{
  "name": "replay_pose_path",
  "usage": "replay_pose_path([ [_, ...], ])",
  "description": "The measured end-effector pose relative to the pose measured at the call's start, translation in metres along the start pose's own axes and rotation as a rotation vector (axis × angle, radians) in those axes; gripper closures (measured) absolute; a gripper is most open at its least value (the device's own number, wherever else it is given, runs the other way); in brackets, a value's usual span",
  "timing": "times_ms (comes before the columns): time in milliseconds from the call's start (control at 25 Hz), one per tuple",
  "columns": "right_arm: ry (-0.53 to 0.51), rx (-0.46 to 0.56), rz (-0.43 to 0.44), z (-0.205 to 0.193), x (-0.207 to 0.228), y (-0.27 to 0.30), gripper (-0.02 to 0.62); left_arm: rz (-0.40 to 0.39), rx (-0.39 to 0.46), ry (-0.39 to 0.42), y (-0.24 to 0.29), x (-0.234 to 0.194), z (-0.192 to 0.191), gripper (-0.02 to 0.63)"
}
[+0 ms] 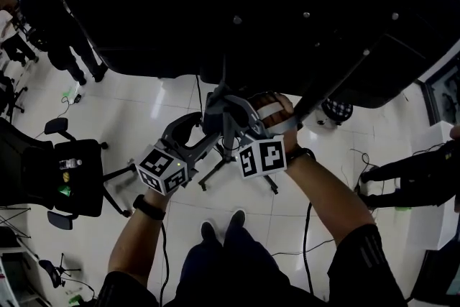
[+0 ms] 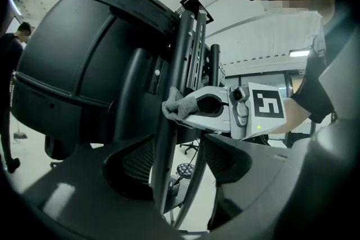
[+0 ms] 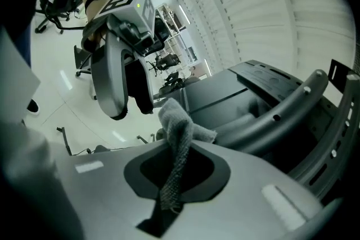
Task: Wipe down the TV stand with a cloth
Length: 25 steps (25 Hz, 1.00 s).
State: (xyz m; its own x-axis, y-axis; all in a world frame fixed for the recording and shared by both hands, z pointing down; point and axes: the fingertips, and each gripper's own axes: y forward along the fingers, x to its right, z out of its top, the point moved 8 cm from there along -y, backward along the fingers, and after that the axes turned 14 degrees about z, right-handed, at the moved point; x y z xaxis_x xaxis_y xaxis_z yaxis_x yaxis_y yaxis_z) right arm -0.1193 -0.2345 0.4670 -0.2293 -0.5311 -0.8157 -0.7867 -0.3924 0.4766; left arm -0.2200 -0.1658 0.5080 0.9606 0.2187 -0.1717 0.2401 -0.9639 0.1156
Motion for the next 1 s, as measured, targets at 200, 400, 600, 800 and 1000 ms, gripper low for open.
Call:
replay_pose_path([
  [200, 0.026, -0.018, 0.045, -0.011, -0.030, 0.019, 0.572, -0.006, -0.039, -0.022, 0.006, -0.007, -0.031, 0.311],
  [400, 0.045, -0.030, 0.080, -0.021, -0.058, 0.032, 0.572, -0.014, -0.082, -0.031, 0.009, -0.011, -0.060, 0.308],
  [600, 0.075, -0.063, 0.131, -0.033, -0.088, 0.052, 0.572, -0.021, -0.115, -0.050, 0.016, -0.020, -0.090, 0.308],
  [800, 0.107, -0.087, 0.172, -0.050, -0.122, 0.073, 0.572, -0.038, -0.152, -0.057, 0.022, -0.024, -0.123, 0.307],
  [1000, 0.127, -0.105, 0.220, -0.064, -0.156, 0.094, 0.572, -0.039, -0.184, -0.093, 0.031, -0.032, -0.161, 0.305],
])
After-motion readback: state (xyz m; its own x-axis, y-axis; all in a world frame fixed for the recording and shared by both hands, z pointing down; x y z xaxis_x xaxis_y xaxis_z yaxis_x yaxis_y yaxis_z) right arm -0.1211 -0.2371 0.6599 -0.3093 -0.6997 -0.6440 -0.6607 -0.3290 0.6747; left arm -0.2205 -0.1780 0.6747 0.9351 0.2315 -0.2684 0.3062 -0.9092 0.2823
